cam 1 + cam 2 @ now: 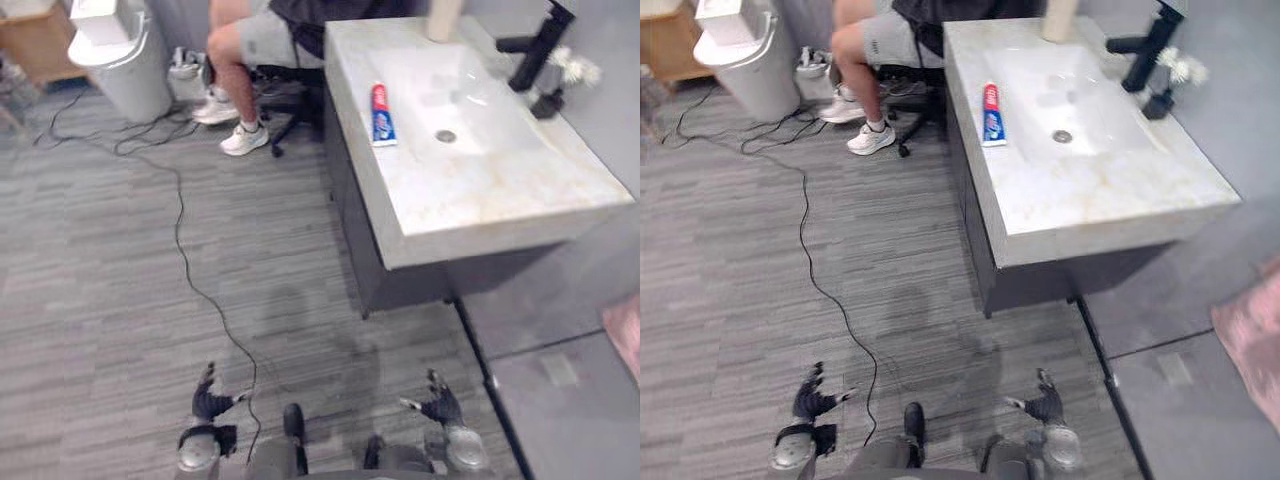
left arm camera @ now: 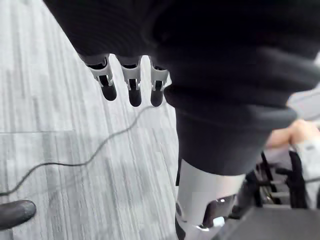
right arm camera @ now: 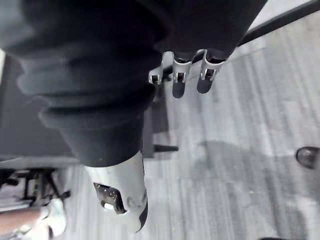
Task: Organize washtable
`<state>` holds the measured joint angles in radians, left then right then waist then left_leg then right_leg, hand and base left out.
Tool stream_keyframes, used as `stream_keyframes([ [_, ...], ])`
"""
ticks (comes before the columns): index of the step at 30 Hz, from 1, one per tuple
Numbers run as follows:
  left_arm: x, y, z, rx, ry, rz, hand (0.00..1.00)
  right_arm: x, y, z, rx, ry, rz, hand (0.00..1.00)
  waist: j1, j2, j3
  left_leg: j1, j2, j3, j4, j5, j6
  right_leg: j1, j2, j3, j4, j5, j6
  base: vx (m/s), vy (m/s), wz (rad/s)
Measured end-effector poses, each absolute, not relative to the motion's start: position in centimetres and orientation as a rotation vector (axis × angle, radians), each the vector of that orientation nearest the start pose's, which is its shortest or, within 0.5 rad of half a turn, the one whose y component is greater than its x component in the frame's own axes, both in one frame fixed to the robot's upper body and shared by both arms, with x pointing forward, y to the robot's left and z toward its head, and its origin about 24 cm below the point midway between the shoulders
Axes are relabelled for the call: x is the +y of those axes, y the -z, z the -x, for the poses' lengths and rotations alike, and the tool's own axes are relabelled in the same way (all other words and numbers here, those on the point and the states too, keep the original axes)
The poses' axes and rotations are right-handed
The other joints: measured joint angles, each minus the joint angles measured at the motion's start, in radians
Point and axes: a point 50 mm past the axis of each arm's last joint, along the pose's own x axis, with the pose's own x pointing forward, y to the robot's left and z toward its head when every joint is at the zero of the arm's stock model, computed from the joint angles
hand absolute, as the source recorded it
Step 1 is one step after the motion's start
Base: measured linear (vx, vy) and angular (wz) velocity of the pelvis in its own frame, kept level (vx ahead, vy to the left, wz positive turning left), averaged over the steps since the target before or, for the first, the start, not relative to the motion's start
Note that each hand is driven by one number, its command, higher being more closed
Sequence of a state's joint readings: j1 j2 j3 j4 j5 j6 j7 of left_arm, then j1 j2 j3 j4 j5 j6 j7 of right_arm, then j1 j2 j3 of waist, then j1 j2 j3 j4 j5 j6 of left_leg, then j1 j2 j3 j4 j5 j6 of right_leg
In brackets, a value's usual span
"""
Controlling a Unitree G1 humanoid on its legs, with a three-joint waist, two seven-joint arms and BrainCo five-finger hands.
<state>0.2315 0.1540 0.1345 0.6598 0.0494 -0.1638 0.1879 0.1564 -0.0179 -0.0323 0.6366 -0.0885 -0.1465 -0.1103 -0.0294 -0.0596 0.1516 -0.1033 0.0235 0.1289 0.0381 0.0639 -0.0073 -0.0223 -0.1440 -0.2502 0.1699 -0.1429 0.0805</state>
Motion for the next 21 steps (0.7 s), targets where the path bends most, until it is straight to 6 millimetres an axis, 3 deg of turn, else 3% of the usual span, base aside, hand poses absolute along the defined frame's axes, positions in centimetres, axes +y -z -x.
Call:
stream_keyframes([
  [1,24.3,11.6,-10.9,0.735,-0.4,-0.22,0.0,-17.1,10.8,-15.9,0.623,0.133,0.121,0.0,0.016,0.003,-0.001,0.014,0.003,0.013,-0.005,-0.012,-0.012,0.01,0.002,0.008,-0.014,-0.003,0.0,0.08,-0.047,-0.01],
  [4,23.8,12.5,-9.0,0.799,-0.463,-0.154,0.0,-16.1,10.4,-17.0,0.596,0.08,0.131,0.0,0.024,0.018,0.007,-0.008,0.004,0.036,0.034,-0.072,-0.009,0.007,0.002,0.029,-0.039,-0.016,0.007,0.04,0.019,-0.2],
  [7,23.7,12.7,-8.7,0.808,-0.489,-0.124,0.0,-15.3,10.2,-17.4,0.584,0.042,0.14,0.0,0.045,0.016,0.007,-0.064,-0.009,0.058,0.143,-0.16,0.013,-0.031,-0.022,0.059,0.017,-0.062,0.04,0.09,0.097,-0.22],
  [9,23.7,12.7,-8.6,0.809,-0.487,-0.125,0.0,-14.9,10.1,-17.7,0.573,0.013,0.15,0.0,0.044,0.007,0.011,-0.093,-0.025,0.056,0.252,-0.256,0.032,-0.057,-0.067,0.067,0.141,-0.114,0.063,0.19,0.141,-0.04],
  [10,23.5,12.7,-8.6,0.81,-0.484,-0.121,0.0,-14.5,9.8,-18.2,0.555,-0.012,0.166,0.0,0.044,0.005,0.013,-0.082,-0.037,0.055,0.283,-0.299,0.05,-0.102,-0.086,0.09,0.275,-0.119,0.059,0.31,0.22,-0.1],
  [11,23.5,12.7,-8.6,0.81,-0.48,-0.122,0.0,-14.1,9.3,-18.8,0.523,-0.043,0.183,0.0,0.041,0.015,0.021,-0.046,-0.039,0.052,0.28,-0.316,0.072,-0.186,-0.093,0.12,0.455,-0.105,0.013,0.29,0.196,-0.11],
  [12,23.5,12.7,-8.6,0.81,-0.478,-0.127,0.0,-14.0,9.1,-18.9,0.514,-0.049,0.186,0.0,0.036,0.02,0.025,-0.025,-0.038,0.045,0.276,-0.325,0.08,-0.21,-0.084,0.133,0.512,-0.124,0.006,0.4,0.241,0.01],
  [14,23.8,12.5,-9.0,0.796,-0.467,-0.14,0.0,-12.8,8.8,-19.2,0.492,-0.098,0.183,0.0,0.023,0.024,0.029,0.045,-0.034,0.023,0.239,-0.344,0.087,-0.252,-0.015,0.142,0.528,-0.175,-0.007,0.37,0.104,0.19],
  [16,23.6,12.1,-10.6,0.76,-0.436,-0.151,0.0,-12.1,8.1,-19.6,0.453,-0.147,0.197,0.0,0.007,0.03,0.037,0.147,-0.021,-0.003,0.18,-0.35,0.081,-0.334,0.093,0.123,0.457,-0.17,-0.021,0.47,0.046,0.4],
  [17,23.4,12.1,-11.1,0.751,-0.423,-0.151,0.0,-12.1,8.1,-19.8,0.448,-0.155,0.207,0.0,0.002,0.037,0.041,0.17,-0.019,-0.02,0.17,-0.35,0.081,-0.356,0.112,0.11,0.421,-0.159,-0.035,0.52,0.028,0.75],
  [18,22.9,11.9,-12.3,0.725,-0.393,-0.153,0.0,-12.3,8.0,-20.0,0.442,-0.167,0.224,0.0,-0.014,0.042,0.044,0.209,-0.025,-0.055,0.141,-0.349,0.068,-0.393,0.149,0.108,0.329,-0.102,-0.059,0.56,0.028,1.05],
  [20,22.0,11.7,-13.5,0.699,-0.339,-0.16,0.0,-12.2,8.0,-19.8,0.444,-0.184,0.237,0.0,-0.034,0.03,0.037,0.262,-0.051,-0.104,0.141,-0.378,0.015,-0.411,0.166,0.129,0.182,0.084,-0.111,0.6,0.004,1.11],
  [21,21.2,11.8,-13.7,0.702,-0.324,-0.146,0.0,-12.0,8.1,-19.7,0.447,-0.196,0.24,0.0,-0.049,0.027,0.03,0.293,-0.058,-0.12,0.184,-0.402,-0.023,-0.409,0.15,0.117,0.227,0.17,-0.203,0.6,-0.018,0.74],
])
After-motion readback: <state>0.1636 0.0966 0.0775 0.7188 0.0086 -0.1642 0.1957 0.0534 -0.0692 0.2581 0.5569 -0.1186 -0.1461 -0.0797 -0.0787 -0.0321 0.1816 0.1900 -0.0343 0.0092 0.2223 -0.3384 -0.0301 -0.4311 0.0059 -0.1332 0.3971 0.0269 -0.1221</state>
